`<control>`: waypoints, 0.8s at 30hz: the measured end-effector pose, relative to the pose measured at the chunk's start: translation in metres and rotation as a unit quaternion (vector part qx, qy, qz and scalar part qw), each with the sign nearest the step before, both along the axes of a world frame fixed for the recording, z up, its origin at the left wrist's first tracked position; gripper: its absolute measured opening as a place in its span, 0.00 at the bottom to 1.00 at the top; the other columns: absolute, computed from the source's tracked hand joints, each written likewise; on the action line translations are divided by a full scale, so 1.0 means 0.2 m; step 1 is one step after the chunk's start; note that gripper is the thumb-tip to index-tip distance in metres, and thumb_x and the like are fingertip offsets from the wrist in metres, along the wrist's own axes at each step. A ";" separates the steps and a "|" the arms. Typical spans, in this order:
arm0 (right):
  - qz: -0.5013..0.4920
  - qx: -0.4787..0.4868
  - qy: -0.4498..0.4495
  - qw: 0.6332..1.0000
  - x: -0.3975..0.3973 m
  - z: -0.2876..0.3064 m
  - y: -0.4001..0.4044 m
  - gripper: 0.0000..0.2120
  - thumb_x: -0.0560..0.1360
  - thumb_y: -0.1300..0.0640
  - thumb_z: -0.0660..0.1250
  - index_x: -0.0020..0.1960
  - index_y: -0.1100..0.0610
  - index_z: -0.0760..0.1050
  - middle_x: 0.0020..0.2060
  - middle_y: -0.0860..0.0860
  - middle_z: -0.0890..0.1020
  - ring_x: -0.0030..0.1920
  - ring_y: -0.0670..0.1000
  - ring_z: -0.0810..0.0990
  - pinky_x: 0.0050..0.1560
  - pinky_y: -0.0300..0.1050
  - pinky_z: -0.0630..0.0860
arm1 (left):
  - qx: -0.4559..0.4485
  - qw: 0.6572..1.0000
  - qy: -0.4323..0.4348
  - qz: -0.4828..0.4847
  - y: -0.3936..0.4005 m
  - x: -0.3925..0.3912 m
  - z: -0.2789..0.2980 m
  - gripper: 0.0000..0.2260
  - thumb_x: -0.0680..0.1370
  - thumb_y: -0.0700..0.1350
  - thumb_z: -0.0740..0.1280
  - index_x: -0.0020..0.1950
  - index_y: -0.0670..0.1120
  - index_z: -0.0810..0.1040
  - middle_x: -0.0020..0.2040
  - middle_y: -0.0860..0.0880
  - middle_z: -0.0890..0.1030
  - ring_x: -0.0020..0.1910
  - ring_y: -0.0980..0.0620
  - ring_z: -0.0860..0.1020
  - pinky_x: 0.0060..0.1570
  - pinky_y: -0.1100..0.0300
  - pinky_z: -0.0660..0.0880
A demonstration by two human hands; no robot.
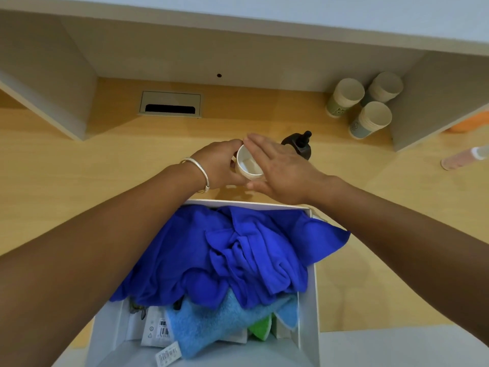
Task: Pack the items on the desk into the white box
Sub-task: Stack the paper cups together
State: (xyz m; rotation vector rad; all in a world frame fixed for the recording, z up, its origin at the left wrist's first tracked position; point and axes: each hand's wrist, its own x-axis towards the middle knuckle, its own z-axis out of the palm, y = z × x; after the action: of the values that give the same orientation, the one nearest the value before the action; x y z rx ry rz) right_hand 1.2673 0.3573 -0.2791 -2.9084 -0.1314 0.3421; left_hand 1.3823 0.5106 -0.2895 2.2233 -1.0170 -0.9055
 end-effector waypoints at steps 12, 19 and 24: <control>-0.373 0.096 -0.209 0.899 -0.42 0.03 -0.50 0.25 0.75 0.50 0.69 0.69 0.57 0.69 0.65 0.56 0.74 0.64 0.55 0.72 0.64 0.48 0.68 | 0.015 0.997 -0.026 -0.068 -0.18 -0.11 0.07 0.36 0.62 0.55 0.79 0.67 0.55 0.68 0.59 0.54 0.76 0.49 0.53 0.76 0.47 0.59 0.72; -0.467 0.104 -0.169 0.862 -0.44 -0.13 -1.00 0.34 0.71 0.45 0.72 0.71 0.53 0.63 0.68 0.53 0.70 0.65 0.55 0.71 0.58 0.47 0.69 | 0.036 0.997 -0.011 -0.071 -0.37 -0.27 0.08 0.32 0.63 0.54 0.78 0.64 0.58 0.69 0.58 0.55 0.78 0.51 0.54 0.79 0.53 0.56 0.76; -0.435 0.108 -0.148 0.882 -0.36 -0.19 -1.18 0.38 0.68 0.44 0.74 0.72 0.53 0.61 0.68 0.56 0.67 0.65 0.58 0.70 0.63 0.52 0.70 | 0.048 0.997 0.018 -0.056 -0.51 -0.41 0.08 0.31 0.63 0.54 0.78 0.62 0.57 0.69 0.54 0.57 0.78 0.46 0.60 0.80 0.46 0.61 0.77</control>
State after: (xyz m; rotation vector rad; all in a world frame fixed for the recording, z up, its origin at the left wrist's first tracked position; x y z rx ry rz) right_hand 1.1955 0.1206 -0.3166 -2.4469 0.9881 -0.2569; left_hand 1.3012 0.4093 -0.2737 2.2384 -1.1130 -1.0607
